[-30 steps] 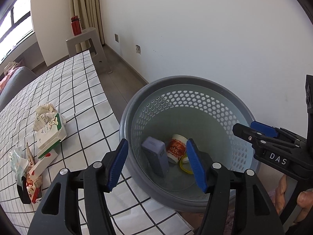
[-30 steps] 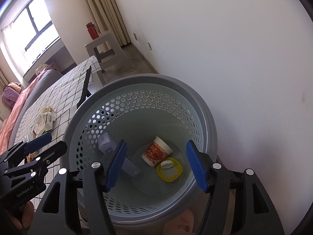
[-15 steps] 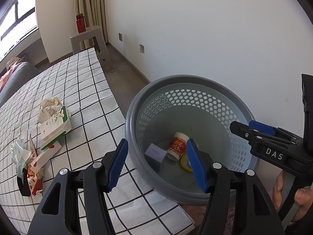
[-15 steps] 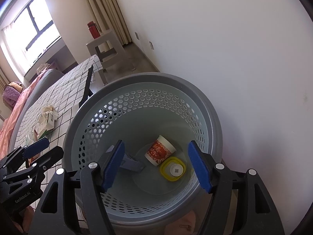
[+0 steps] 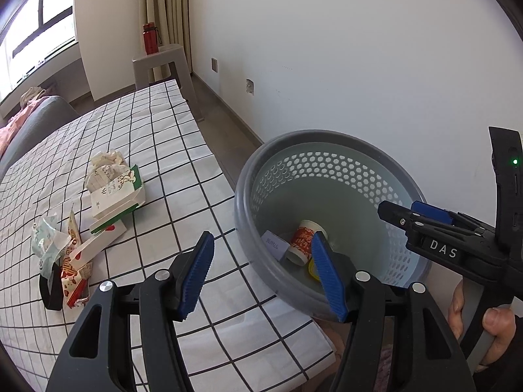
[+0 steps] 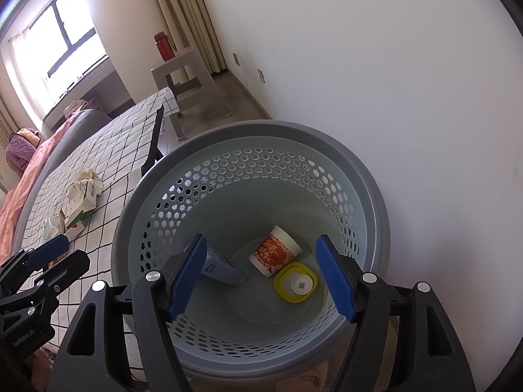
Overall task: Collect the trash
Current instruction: 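Move both open tools back from the wastebasket toward the trash on the bed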
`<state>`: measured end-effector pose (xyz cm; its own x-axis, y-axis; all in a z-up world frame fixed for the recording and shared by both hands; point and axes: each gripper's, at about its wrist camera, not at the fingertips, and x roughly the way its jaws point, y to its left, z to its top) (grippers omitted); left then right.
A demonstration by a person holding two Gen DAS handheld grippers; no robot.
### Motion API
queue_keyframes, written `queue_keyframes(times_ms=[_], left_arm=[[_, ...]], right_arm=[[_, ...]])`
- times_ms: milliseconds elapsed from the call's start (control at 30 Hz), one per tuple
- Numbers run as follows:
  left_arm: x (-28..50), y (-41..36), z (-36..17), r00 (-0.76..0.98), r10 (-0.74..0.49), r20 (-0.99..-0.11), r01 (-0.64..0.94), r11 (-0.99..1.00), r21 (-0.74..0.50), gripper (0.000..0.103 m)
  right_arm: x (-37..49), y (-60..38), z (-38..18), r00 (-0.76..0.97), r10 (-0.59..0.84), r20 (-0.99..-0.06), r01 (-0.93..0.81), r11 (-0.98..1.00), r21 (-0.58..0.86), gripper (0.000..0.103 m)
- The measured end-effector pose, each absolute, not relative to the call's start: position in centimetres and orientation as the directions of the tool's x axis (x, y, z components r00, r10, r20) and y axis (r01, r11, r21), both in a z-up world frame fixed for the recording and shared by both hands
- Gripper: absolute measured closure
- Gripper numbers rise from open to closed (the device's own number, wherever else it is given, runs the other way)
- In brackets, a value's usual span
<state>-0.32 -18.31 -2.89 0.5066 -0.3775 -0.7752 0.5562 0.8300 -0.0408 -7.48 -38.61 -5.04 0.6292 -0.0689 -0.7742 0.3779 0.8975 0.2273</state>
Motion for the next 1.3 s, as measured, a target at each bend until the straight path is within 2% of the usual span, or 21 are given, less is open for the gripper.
queue_keyframes(times_ms=[367,867,1300], left_arm=[[-0.3,-12.5,-2.5,0.543,-0.316,-0.778,0.471,0.882,-0.029,0.043],[1.3,-1.9,-1.3,0.618,-0.181,-0.765,0.272,0.962,-0.008,0.042],[4.1,5.3,-4.6,0.577,-0.083,-0.812,0.104,0.994,-0.028,0.042]], right_arm=[[-6.0,-35.2,-4.7,0.629,-0.05,-0.776,0.326,0.923,0.204,0.032],[-3.6,-27.7,-3.7,0.64,0.025,-0.768,0.192,0.962,0.192,0.028],[-1.6,-20.4,-3.7,0.627,0.119,-0.77,0.049,0.98,0.191,0.026]])
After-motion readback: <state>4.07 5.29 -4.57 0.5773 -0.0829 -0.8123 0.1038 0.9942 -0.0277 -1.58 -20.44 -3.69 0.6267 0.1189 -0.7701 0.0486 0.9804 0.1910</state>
